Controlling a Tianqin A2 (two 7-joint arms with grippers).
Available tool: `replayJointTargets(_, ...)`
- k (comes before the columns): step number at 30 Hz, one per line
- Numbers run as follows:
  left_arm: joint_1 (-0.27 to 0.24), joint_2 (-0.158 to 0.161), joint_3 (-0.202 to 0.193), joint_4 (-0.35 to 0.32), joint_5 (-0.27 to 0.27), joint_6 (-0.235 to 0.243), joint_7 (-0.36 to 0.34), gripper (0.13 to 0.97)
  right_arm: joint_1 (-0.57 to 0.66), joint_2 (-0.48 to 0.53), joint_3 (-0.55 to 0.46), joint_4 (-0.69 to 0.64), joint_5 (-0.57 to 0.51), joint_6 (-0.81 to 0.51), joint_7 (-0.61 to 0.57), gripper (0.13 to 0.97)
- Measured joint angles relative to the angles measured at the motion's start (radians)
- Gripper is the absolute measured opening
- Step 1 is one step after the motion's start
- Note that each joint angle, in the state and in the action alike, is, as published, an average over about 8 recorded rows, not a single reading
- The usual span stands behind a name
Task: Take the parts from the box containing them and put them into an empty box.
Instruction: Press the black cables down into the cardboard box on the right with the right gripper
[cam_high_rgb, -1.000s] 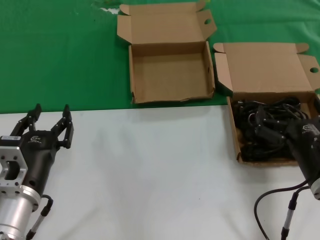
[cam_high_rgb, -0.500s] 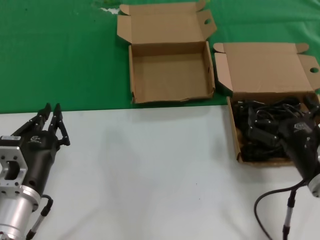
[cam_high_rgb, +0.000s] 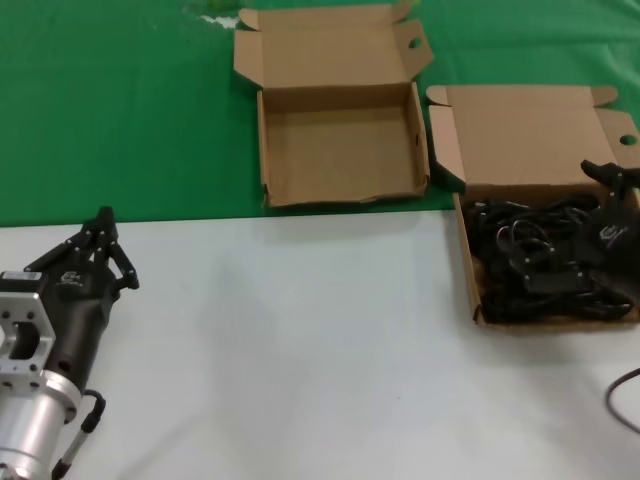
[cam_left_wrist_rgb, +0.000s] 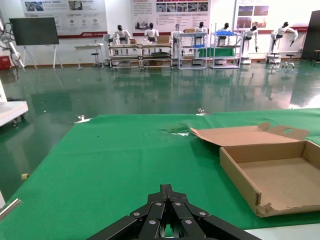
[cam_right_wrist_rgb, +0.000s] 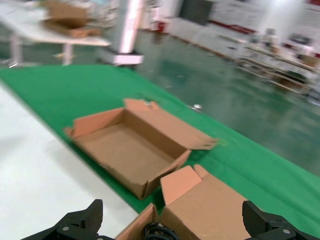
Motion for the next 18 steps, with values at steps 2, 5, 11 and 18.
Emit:
replayJointTargets(2,0.0,0.0,0.0,0.0,0.0,0.0,0.0,0.145,0.038,0.042,-0.012,-0.018,-0.003,-0.065,-0.021,0.966)
replayJointTargets(5,0.0,0.0,0.0,0.0,0.0,0.0,0.0,0.141,0.1,0.1,-0.034,-0.044,-0.014,-0.158,-0.057,0.966)
replayJointTargets(11,0.0,0.0,0.0,0.0,0.0,0.0,0.0,0.14,0.219,0.194,-0.088,-0.088,-0.052,-0.333,-0.135,0.966)
replayJointTargets(18,0.0,0.0,0.0,0.0,0.0,0.0,0.0,0.139,0.369,0.245,-0.165,-0.165,-0.125,-0.503,-0.236,0.966)
